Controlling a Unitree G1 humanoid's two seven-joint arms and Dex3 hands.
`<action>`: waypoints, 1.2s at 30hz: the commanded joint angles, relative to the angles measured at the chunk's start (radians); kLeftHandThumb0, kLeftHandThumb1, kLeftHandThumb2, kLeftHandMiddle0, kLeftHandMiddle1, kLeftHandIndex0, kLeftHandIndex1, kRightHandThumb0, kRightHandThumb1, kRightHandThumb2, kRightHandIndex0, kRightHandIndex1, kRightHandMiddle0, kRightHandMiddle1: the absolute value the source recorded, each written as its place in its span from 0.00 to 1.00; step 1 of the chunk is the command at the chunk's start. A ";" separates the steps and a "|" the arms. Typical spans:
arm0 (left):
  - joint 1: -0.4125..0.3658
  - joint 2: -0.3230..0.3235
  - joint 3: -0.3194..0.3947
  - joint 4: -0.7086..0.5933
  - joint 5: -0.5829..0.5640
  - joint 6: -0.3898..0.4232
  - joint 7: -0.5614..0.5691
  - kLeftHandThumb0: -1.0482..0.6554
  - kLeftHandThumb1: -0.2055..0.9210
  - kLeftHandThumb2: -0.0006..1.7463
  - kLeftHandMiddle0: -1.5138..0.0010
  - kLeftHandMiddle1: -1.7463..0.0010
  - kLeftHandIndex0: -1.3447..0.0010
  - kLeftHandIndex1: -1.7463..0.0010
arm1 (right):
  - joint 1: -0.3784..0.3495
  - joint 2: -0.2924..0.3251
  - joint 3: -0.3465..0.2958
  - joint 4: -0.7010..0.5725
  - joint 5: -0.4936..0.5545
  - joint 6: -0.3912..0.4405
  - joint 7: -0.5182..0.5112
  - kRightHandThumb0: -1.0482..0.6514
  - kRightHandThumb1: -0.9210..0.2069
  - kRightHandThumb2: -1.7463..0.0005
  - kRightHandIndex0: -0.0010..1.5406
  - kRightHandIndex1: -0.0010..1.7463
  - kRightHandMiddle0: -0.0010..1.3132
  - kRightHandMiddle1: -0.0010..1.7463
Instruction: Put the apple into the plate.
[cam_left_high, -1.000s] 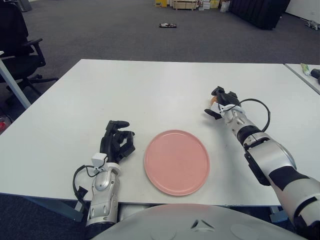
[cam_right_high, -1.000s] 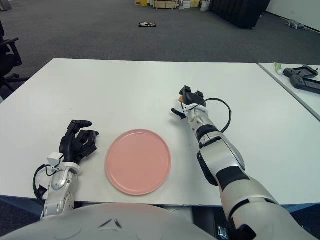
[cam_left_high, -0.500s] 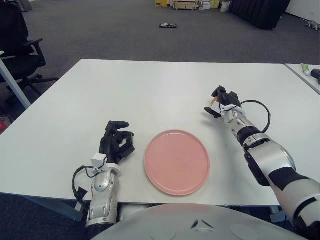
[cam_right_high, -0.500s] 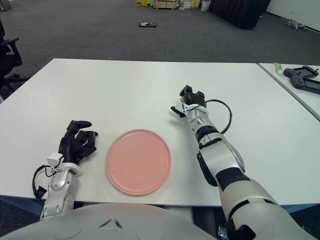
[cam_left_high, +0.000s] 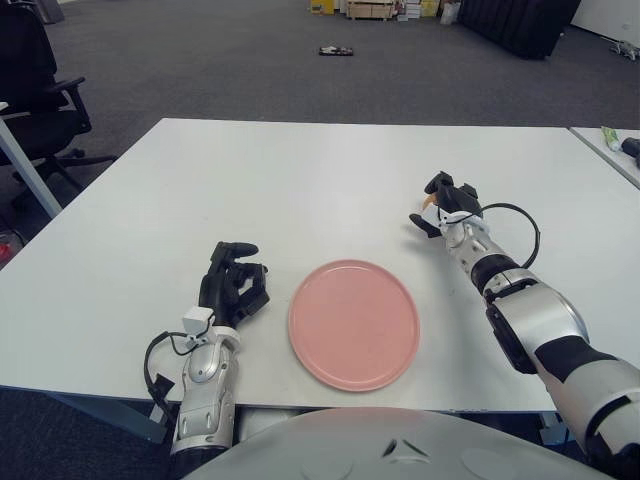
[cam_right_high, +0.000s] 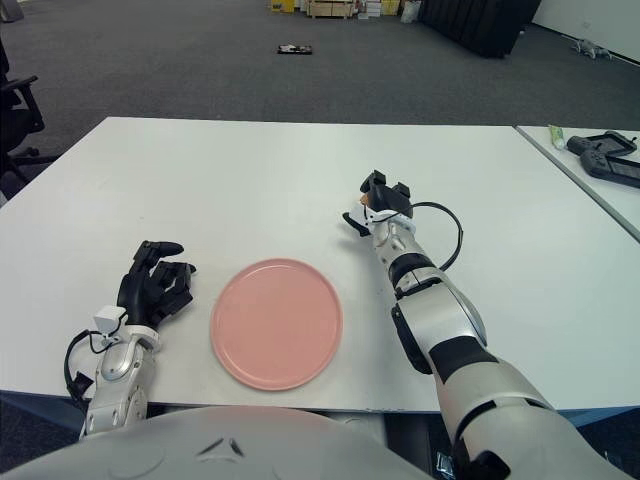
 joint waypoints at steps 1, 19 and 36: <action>-0.001 0.004 0.001 0.013 0.004 0.019 0.006 0.61 0.71 0.56 0.76 0.03 0.80 0.00 | 0.043 0.014 -0.004 0.024 0.008 0.034 0.012 0.61 0.65 0.16 0.49 0.96 0.36 1.00; -0.012 0.006 0.008 0.027 -0.008 0.022 0.001 0.61 0.70 0.58 0.77 0.01 0.78 0.00 | 0.058 0.072 -0.155 -0.034 0.156 0.003 -0.047 0.61 0.77 0.07 0.54 0.98 0.44 1.00; -0.020 0.008 0.015 0.036 -0.030 0.018 -0.010 0.61 0.67 0.56 0.69 0.12 0.74 0.00 | 0.118 0.141 -0.387 -0.122 0.400 -0.189 -0.069 0.62 0.79 0.06 0.55 0.97 0.45 1.00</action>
